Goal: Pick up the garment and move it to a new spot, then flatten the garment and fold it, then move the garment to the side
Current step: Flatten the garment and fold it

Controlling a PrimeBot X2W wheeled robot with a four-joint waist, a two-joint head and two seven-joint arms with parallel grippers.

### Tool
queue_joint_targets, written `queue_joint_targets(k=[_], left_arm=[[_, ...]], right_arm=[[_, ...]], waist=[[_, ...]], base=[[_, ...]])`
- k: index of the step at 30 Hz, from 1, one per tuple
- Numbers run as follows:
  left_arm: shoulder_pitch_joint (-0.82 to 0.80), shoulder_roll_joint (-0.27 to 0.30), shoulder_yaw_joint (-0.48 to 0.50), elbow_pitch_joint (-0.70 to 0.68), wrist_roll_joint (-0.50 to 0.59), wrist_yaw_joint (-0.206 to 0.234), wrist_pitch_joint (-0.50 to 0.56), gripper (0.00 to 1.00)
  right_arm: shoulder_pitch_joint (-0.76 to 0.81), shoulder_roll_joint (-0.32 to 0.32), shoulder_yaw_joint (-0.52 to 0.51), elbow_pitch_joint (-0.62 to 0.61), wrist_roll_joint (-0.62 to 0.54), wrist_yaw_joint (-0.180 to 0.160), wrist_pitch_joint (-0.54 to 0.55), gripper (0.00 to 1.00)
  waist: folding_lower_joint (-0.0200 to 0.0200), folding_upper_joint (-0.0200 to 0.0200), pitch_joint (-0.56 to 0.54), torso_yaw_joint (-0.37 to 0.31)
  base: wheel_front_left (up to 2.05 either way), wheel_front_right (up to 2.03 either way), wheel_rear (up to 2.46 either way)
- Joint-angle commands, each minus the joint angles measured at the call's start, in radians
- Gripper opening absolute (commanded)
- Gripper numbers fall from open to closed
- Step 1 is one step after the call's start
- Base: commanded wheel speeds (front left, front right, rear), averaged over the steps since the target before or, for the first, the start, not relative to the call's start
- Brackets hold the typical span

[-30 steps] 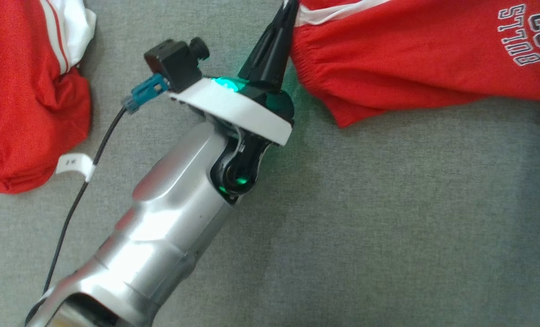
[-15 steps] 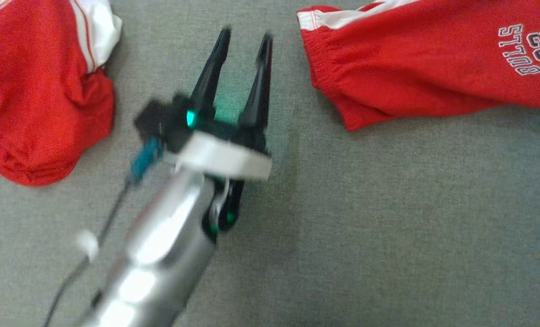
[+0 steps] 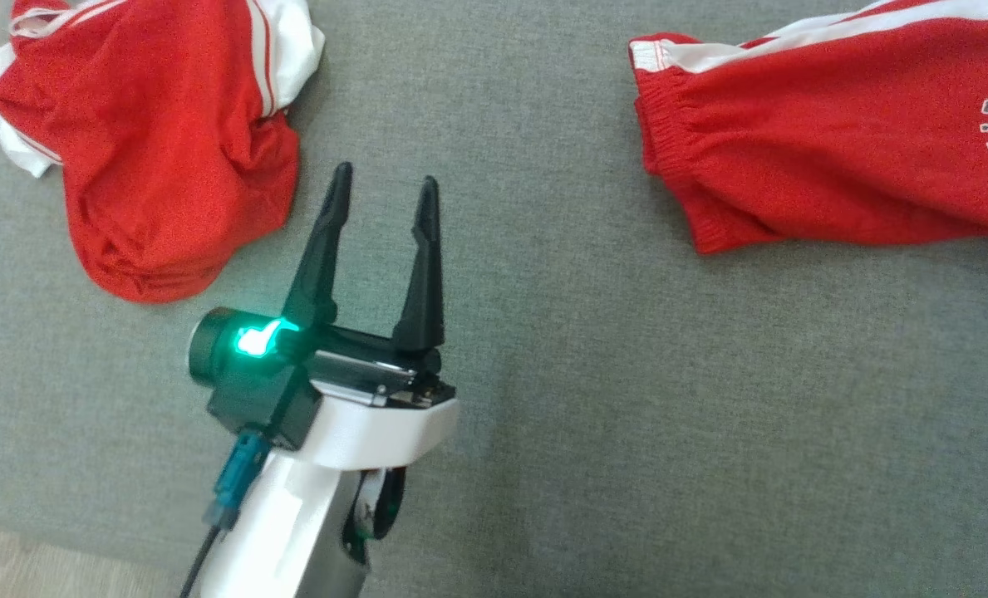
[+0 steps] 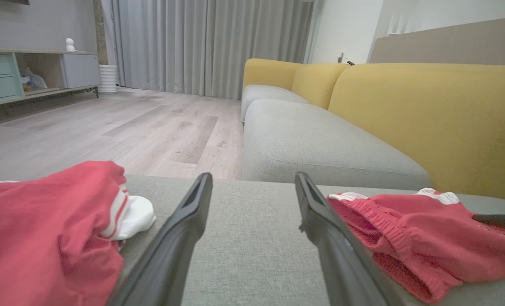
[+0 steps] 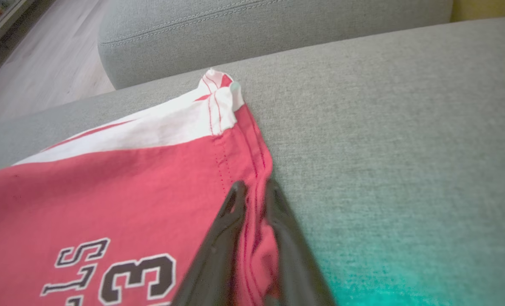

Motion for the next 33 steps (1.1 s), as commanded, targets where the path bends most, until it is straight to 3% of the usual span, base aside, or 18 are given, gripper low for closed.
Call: queue_joint_targets(k=[1, 6, 12, 17, 20, 26, 33], left_arm=[[0.011, 0.005, 0.052, -0.048, 0.014, -0.008, -0.005, 1.0], [0.057, 0.005, 0.114, -0.055, 0.042, -0.021, -0.005, 1.0], [0.098, 0.005, 0.154, -0.061, 0.06, -0.038, -0.005, 1.0], [0.103, 0.004, 0.176, -0.069, 0.068, -0.053, -0.005, 1.0], [0.101, 0.004, 0.181, -0.063, 0.074, -0.062, -0.005, 1.0], [0.107, 0.004, 0.191, -0.047, 0.087, -0.071, -0.005, 1.0], [0.124, 0.004, 0.192, -0.031, 0.087, -0.079, -0.005, 1.0]], right_arm=[[0.035, 0.005, 0.008, 0.005, 0.015, 0.007, -0.005, 0.0], [0.04, 0.05, -0.014, 0.033, 0.032, 0.007, -0.075, 0.0], [0.086, 0.034, -0.053, 0.066, 0.024, 0.007, -0.114, 0.0], [0.083, 0.018, -0.069, 0.032, 0.005, 0.007, -0.145, 0.0], [0.051, 0.042, -0.055, -0.023, 0.007, 0.007, -0.154, 0.0], [-0.014, 0.128, 0.051, -0.215, 0.036, 0.007, -0.127, 0.0], [-0.034, 0.229, 0.247, -0.41, 0.079, 0.007, -0.043, 0.0]], waist=[[0.0002, 0.0, -0.016, 0.002], [0.0002, 0.0, -0.072, -0.068], [0.0002, 0.0, -0.11, -0.135], [0.0002, 0.0, -0.109, -0.175], [0.0002, 0.0, -0.11, -0.192], [0.0002, 0.0, -0.132, -0.218], [0.0002, 0.0, -0.173, -0.217]], base=[[0.0, 0.0, 0.0], [0.0, 0.0, 0.0], [0.0, 0.0, 0.0], [0.0, 0.0, 0.0], [0.0, 0.0, 0.0], [0.0, 0.0, 0.0], [0.0, 0.0, 0.0]])
